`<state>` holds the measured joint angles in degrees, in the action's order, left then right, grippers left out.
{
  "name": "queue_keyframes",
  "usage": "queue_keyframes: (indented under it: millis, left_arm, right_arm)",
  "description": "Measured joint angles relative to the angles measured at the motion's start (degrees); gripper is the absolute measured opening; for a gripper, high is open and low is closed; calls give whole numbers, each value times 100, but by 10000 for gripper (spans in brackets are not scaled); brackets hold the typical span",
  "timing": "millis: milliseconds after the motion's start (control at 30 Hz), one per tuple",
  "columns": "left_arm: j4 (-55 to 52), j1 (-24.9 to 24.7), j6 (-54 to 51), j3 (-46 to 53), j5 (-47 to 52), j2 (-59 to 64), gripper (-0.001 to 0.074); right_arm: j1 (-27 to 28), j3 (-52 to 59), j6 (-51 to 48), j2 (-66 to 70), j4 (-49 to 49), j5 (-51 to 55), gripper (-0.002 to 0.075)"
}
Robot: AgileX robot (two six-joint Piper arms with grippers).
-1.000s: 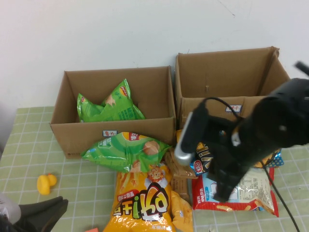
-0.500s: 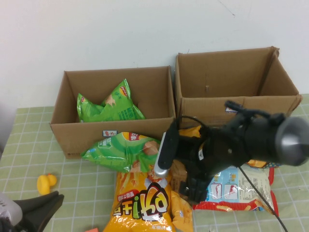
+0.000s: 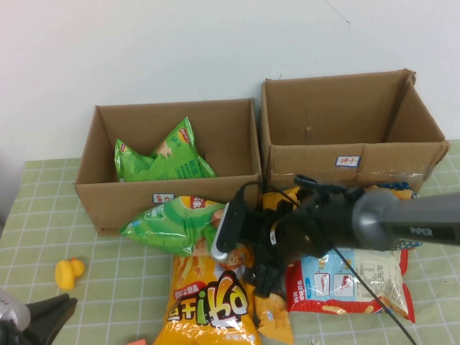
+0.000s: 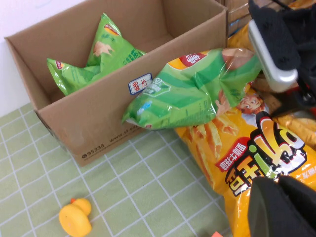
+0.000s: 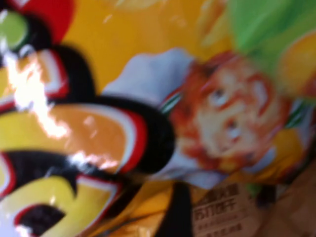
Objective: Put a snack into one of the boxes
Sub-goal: Pick up the biscuit, then place the biscuit in the biscuit box
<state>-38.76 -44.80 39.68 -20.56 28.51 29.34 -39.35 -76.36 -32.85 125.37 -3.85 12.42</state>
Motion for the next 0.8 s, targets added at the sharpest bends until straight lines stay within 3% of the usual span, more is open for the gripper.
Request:
queue_keyframes:
  millis: [100, 300, 500, 800]
  left_arm:
    - [23, 0, 0, 0, 20, 0, 0]
    - [84, 0, 63, 0, 34, 0, 0]
    - [181, 0, 76, 0, 45, 0, 0]
    - [215, 0, 264, 0, -96, 0, -1]
  right_arm:
    - [0, -183, 93, 11, -20, 120, 548]
    - [0, -534, 639, 21, -568, 1089, 165]
    - [-8, -703, 1655, -270, -1175, 2302, 155]
    - [-8, -707, 1803, -2345, -812, 2899, 154]
